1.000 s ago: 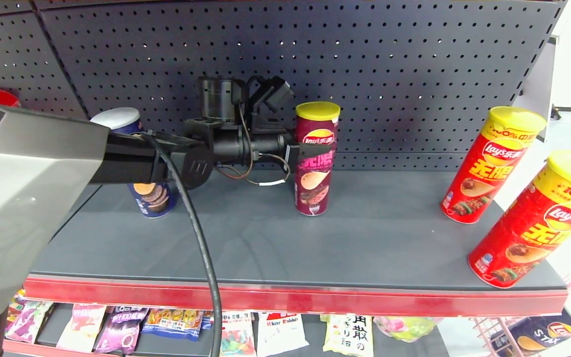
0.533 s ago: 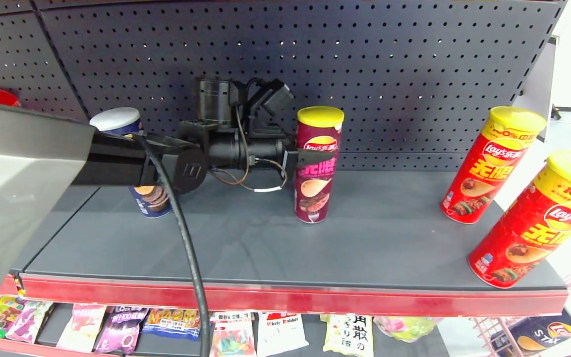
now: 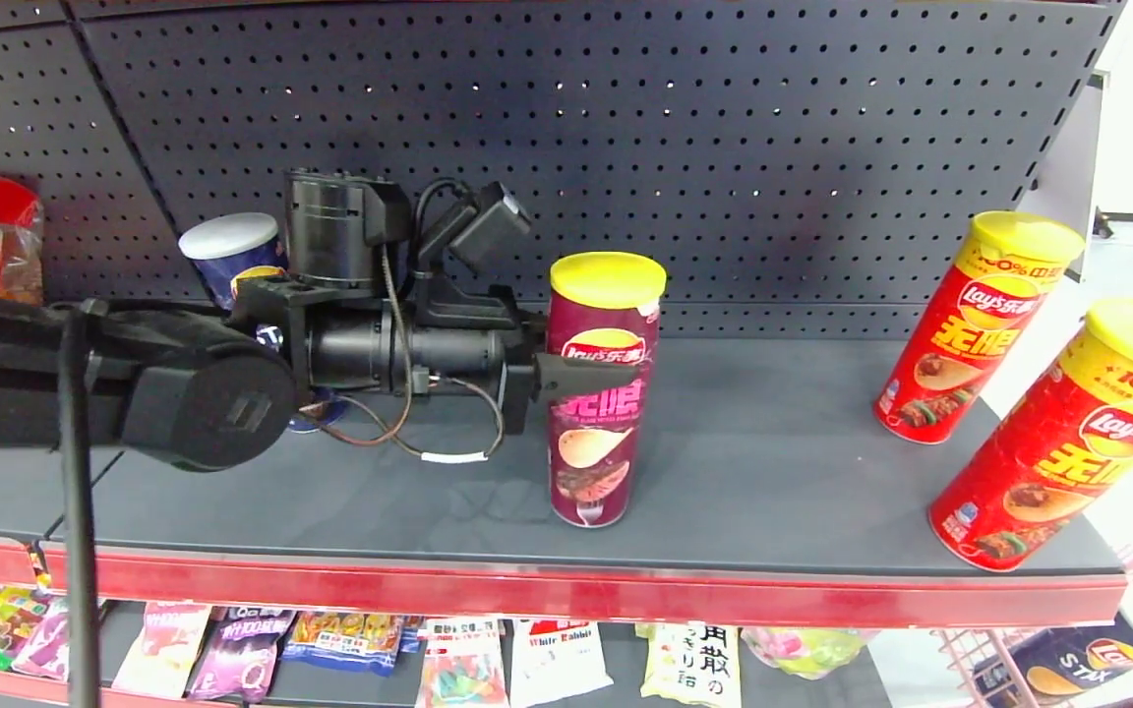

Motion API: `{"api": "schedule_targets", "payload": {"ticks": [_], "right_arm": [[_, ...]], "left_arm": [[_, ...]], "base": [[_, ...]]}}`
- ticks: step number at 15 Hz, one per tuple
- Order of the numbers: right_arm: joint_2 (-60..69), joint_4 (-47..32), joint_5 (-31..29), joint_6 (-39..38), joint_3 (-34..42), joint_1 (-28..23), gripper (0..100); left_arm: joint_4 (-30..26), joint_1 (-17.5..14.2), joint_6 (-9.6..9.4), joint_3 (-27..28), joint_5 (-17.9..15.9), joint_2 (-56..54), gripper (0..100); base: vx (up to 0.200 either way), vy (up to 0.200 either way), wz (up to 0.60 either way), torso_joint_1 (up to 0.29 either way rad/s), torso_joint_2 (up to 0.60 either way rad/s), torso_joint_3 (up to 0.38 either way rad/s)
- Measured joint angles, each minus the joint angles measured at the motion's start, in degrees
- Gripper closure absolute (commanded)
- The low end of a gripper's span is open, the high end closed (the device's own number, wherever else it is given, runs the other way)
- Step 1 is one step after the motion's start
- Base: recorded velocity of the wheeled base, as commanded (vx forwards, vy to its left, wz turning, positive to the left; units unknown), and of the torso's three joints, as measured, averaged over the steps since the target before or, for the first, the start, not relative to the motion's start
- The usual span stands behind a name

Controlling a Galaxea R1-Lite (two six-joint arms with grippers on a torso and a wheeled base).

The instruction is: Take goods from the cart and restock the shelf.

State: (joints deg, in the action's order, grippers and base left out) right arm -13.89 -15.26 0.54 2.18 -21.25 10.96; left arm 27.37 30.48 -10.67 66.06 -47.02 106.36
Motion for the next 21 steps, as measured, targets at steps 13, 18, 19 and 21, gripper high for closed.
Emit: {"api": "schedule_targets", "payload": {"ticks": [13,18,19,21], "right_arm": [[-0.5,-0.1,0.0,0.0,-0.5,0.0,100],[-0.7,-0.1,0.0,0.0,-0.4,0.0,100],[-0.7,-0.1,0.0,0.0,-0.4,0.0,100],[-0.7,-0.1,0.0,0.0,-0.4,0.0,100]], "left_arm": [[7.9,1.3,0.51,-12.0,0.7,-3.5,100],[7.4,1.3,1.58,-13.2,0.7,-4.9,100],[7.4,1.3,1.85,-13.2,0.9,-5.0,100],[7.3,1.2,2.00,-13.1,1.0,-5.2,100]], "base": [[0.000,0.000,0.00,0.000,0.00,0.000],[0.000,0.000,0.00,0.000,0.00,0.000],[0.000,0.000,0.00,0.000,0.00,0.000],[0.000,0.000,0.00,0.000,0.00,0.000]]}}
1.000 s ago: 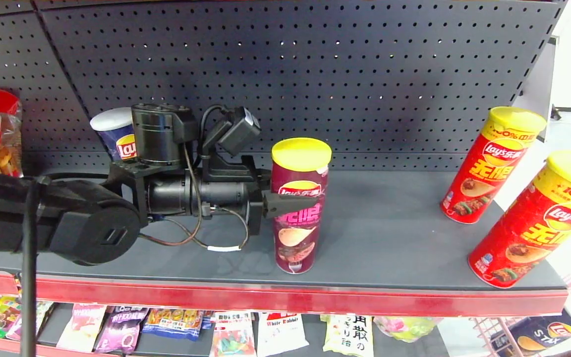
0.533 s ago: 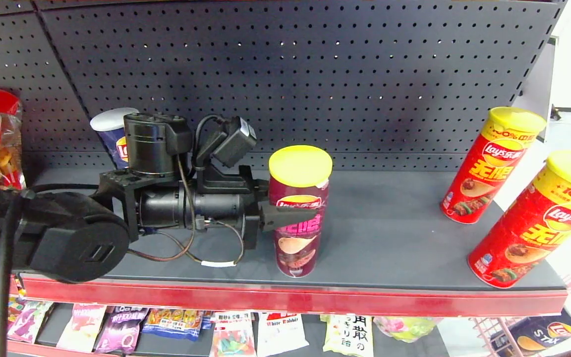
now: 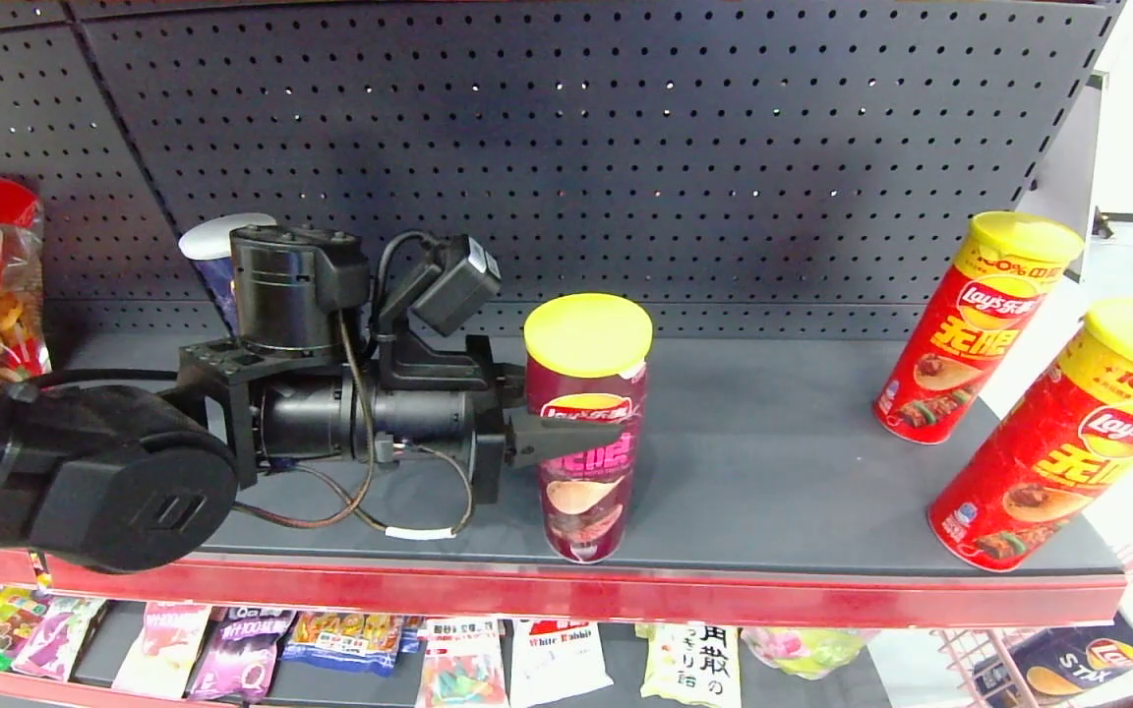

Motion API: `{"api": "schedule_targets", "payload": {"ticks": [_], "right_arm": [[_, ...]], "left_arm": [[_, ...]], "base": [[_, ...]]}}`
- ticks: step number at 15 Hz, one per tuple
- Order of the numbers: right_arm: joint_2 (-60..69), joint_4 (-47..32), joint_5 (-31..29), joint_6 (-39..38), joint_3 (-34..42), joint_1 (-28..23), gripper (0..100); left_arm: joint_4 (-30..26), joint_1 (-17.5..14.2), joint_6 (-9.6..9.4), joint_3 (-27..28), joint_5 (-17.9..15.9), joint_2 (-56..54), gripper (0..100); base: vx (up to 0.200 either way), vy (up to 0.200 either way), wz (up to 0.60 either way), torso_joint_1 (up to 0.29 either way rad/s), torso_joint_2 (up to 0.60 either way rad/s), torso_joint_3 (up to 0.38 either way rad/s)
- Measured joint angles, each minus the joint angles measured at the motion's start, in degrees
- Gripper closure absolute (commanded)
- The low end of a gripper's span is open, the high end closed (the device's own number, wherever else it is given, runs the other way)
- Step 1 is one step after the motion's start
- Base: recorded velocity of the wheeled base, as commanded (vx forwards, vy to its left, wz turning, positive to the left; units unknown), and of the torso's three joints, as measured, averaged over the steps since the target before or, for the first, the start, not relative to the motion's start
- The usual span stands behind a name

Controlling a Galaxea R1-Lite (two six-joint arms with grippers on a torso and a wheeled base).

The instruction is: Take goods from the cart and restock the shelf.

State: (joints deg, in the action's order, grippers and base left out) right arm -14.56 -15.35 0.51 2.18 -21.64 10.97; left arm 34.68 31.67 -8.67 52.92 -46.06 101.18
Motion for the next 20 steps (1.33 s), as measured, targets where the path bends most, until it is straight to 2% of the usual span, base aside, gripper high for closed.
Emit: {"api": "schedule_targets", "payload": {"ticks": [2,4,12,13,15,20], "right_arm": [[0.0,0.0,0.0,0.0,0.0,0.0,100],[0.0,0.0,0.0,0.0,-0.1,0.0,100],[0.0,0.0,0.1,0.0,-0.5,0.0,100],[0.0,0.0,0.1,0.0,-0.5,0.0,100],[0.0,-0.1,0.1,0.0,-0.5,0.0,100],[-0.7,0.0,0.6,0.0,-0.8,0.1,100]], "left_arm": [[0.0,0.0,0.33,-0.1,0.1,-0.2,100],[0.0,0.1,2.00,-0.3,0.4,-0.5,100],[1.9,0.0,1.17,-1.1,0.5,-0.2,100],[2.0,0.0,0.73,-1.1,0.4,-0.1,0],[2.7,0.0,-1.18,-1.3,0.4,0.3,0],[3.0,-0.4,-1.37,-2.9,1.3,0.0,0]], "base": [[0.000,0.000,0.00,0.000,0.00,0.000],[0.000,0.000,0.00,0.000,0.00,0.000],[0.000,0.000,0.00,0.000,0.00,0.000],[0.000,0.000,0.00,0.000,0.00,0.000],[0.000,0.000,0.00,0.000,0.00,0.000],[0.000,0.000,0.00,0.000,0.00,0.000]]}}
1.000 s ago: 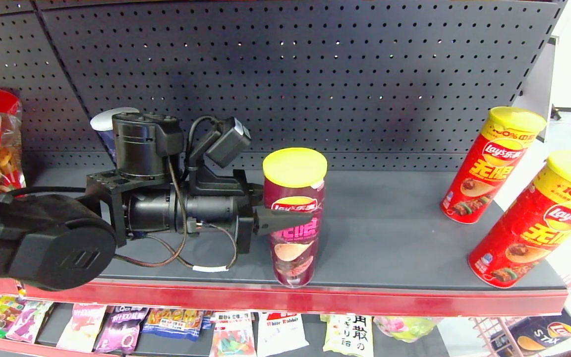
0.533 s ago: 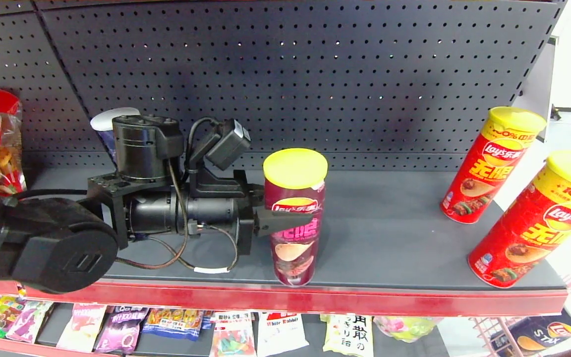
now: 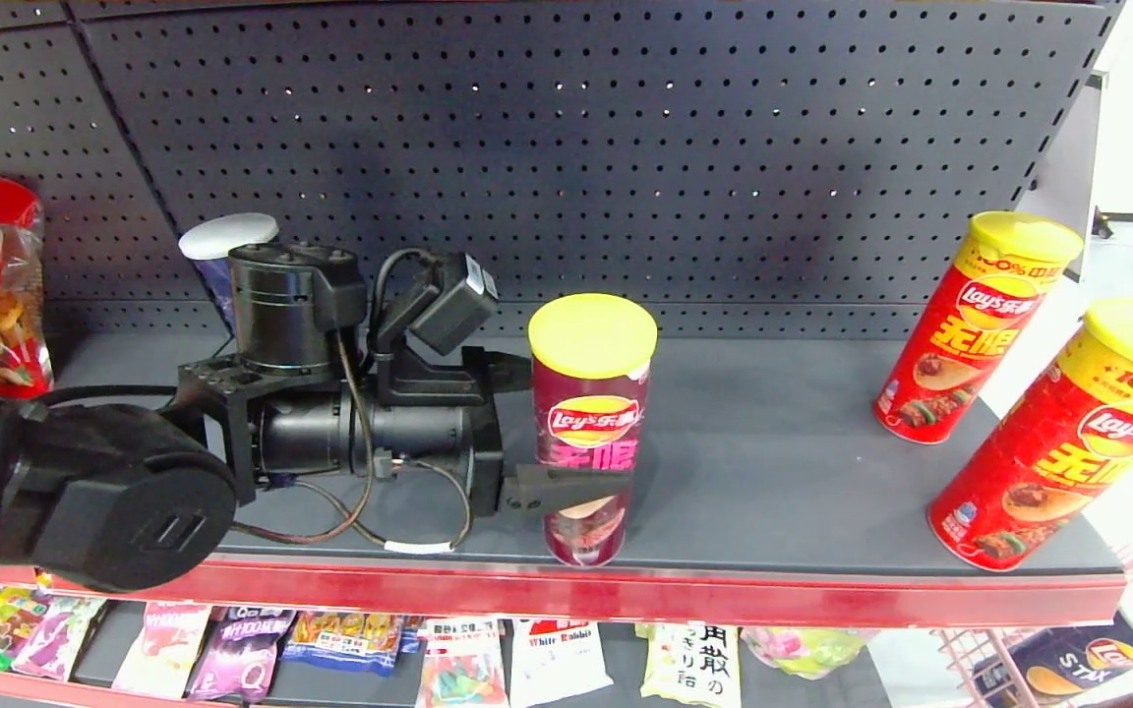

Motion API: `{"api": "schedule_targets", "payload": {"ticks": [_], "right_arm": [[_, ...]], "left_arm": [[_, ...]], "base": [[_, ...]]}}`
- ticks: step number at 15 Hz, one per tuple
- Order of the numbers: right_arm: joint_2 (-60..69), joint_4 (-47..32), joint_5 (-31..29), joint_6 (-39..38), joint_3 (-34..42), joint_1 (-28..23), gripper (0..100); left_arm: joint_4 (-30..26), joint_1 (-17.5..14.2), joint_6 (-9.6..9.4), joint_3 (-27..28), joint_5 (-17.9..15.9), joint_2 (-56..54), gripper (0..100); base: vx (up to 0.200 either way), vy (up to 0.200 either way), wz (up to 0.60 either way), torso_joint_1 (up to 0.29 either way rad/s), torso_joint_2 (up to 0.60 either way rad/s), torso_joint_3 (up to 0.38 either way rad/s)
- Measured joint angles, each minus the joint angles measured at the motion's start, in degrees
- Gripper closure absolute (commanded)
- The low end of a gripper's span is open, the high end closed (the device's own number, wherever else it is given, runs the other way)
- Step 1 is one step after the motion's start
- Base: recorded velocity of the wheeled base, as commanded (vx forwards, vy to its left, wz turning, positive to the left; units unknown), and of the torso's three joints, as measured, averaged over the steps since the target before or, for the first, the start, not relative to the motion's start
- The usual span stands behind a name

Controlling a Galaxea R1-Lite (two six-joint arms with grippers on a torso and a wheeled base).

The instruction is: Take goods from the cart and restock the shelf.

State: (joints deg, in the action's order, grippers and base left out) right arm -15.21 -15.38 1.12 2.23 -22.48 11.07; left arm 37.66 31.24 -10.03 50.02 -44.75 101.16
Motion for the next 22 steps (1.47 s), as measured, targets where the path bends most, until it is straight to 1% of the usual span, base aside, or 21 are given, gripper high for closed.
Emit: {"api": "schedule_targets", "payload": {"ticks": [1,3,5,6,8,10,11,13,15,20,22], "right_arm": [[-0.7,0.0,0.8,0.0,-0.6,0.1,100],[-3.5,0.1,3.1,0.1,-2.6,0.3,100],[-8.5,0.1,5.8,0.2,-6.0,0.9,100],[-11.7,0.1,6.9,0.3,-8.1,1.6,100],[-19.3,0.3,8.5,0.4,-13.4,4.2,100],[-26.2,0.3,8.9,0.5,-18.4,8.2,100],[-29.8,0.5,8.9,0.5,-21.1,10.7,100],[-35.8,0.9,8.9,0.5,-25.5,14.4,100],[-40.7,1.3,8.9,0.5,-29.0,17.1,100],[-49.6,1.6,8.8,1.2,-35.6,20.5,100],[-52.8,5.0,8.7,1.6,-37.2,21.0,100]], "left_arm": [[0.1,-0.6,0.02,-0.6,0.4,-0.5,0],[-0.2,-2.9,0.18,-2.8,0.8,-2.4,0],[-0.4,-5.2,0.35,-5.9,1.1,-5.4,0],[-0.4,-5.9,0.32,-7.9,1.8,-7.2,0],[-0.5,-6.9,0.11,-12.4,5.2,-11.1,0],[-0.7,-7.2,-0.06,-16.5,8.1,-14.4,0],[-1.4,-7.2,-0.15,-18.7,9.6,-16.2,0],[-3.8,-7.2,-0.17,-21.3,12.6,-19.2,0],[-4.4,-7.1,-0.20,-22.3,13.1,-21.2,0],[-4.3,-6.9,-0.15,-22.6,13.0,-22.7,0],[-4.3,-6.7,-0.11,-22.7,13.2,-22.8,0]], "base": [[0.000,0.000,0.00,0.000,0.00,0.000],[0.000,0.000,0.00,0.000,0.00,0.000],[0.000,0.000,0.00,0.000,0.00,0.000],[0.000,0.000,0.00,0.000,0.00,0.000],[0.000,0.000,0.00,0.000,0.00,0.000],[0.000,0.000,0.00,0.000,0.00,0.000],[0.000,0.000,0.00,0.000,0.00,0.000],[0.000,0.000,0.00,0.000,0.00,0.000],[0.000,0.000,0.00,0.000,0.00,0.000],[0.000,0.000,0.00,0.000,0.00,0.000],[0.000,0.000,0.00,0.000,0.00,0.000]]}}
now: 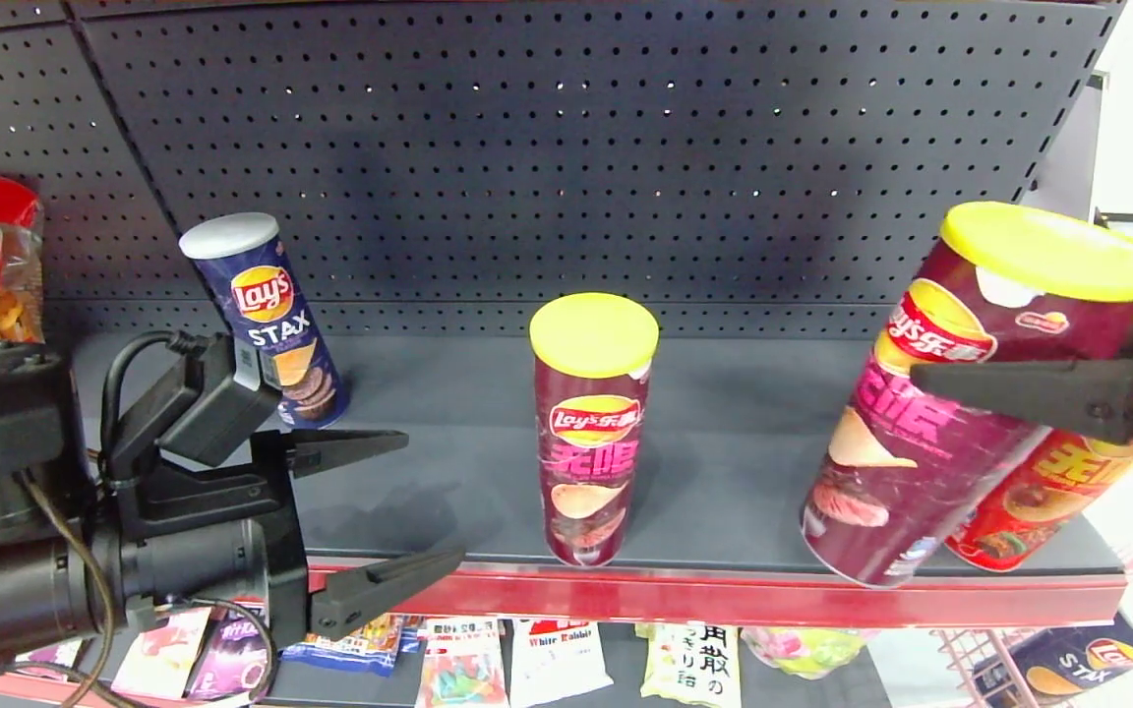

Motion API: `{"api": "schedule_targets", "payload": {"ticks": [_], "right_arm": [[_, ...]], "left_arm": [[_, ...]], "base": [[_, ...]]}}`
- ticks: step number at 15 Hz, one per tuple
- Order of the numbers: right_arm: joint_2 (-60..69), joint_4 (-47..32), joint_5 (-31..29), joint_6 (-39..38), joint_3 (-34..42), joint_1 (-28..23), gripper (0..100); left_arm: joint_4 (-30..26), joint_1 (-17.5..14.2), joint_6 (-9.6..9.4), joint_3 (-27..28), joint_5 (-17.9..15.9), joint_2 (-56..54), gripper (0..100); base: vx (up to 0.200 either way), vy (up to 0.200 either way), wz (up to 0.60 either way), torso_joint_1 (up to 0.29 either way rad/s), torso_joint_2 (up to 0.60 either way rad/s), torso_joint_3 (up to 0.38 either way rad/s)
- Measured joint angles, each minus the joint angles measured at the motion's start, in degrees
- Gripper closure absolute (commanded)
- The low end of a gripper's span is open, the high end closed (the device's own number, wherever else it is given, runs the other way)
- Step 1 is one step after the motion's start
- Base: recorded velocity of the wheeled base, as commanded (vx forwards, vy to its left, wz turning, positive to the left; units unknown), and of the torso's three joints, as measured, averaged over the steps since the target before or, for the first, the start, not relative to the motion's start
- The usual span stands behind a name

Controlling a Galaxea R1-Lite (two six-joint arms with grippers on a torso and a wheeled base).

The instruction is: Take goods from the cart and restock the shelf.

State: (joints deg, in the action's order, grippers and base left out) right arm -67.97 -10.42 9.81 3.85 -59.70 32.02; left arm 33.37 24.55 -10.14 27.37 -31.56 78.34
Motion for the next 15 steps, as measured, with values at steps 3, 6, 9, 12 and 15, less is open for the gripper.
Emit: {"api": "schedule_targets", "payload": {"ticks": [3,6,9,12,15], "right_arm": [[-4.3,5.6,-0.7,0.3,-0.8,0.7,100],[-8.2,6.9,-1.7,1.2,-2.6,2.1,100],[-12.3,7.0,-2.0,2.1,-6.4,2.9,100],[-16.2,7.0,-1.6,2.4,-9.3,3.0,100],[-20.9,7.4,-1.4,2.4,-13.2,3.0,100]], "left_arm": [[0.0,0.1,0.02,0.0,0.1,-0.1,0],[0.0,0.0,0.05,0.0,0.1,-0.2,0],[-0.1,0.0,0.02,0.0,0.2,-0.3,0],[-0.1,0.1,0.02,0.0,0.2,-0.4,0],[-0.1,0.1,0.02,0.0,0.2,-0.5,0]], "base": [[0.000,0.000,0.00,0.000,0.00,0.000],[0.000,0.000,0.00,0.000,0.00,0.000],[0.000,0.000,0.00,0.000,0.00,0.000],[0.000,0.000,0.00,0.000,0.00,0.000],[0.000,0.000,0.00,0.000,0.00,0.000]]}}
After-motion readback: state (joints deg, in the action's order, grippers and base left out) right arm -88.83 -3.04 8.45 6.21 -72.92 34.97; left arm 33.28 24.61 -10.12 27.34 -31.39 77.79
